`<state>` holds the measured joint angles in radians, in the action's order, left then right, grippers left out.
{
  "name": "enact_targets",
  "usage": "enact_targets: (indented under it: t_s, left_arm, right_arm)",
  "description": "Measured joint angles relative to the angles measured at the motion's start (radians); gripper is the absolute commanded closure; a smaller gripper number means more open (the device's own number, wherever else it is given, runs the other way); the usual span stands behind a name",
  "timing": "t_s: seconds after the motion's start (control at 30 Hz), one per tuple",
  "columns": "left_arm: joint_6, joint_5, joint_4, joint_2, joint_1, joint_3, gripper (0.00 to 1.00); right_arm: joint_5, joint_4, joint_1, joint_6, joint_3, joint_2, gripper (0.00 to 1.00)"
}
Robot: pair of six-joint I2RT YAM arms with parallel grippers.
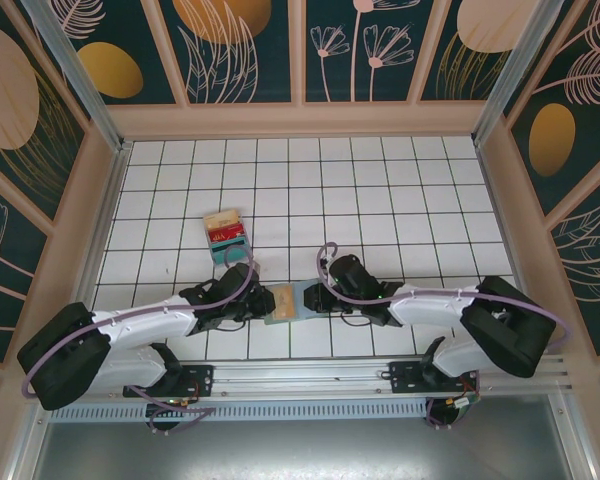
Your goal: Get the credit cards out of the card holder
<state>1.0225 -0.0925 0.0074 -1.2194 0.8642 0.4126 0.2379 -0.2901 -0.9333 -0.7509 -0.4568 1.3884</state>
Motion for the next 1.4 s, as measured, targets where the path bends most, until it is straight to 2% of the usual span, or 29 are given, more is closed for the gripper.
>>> enact_targets:
  t_s: [1.13,1.4]
  left_arm:
    - [0.015,-0.027,0.052,-0.06,0.0,-0.014,0.88]
    - [0.018,-0.03,0.052,-0.06,0.0,-0.015,0.88]
  right_arm:
    - [0.101,-0.104,-0.003,-0.039,-0.064,0.197,0.79]
    - [0.11,-0.117,-0.003,-0.043,-0.073,0.216,0.89]
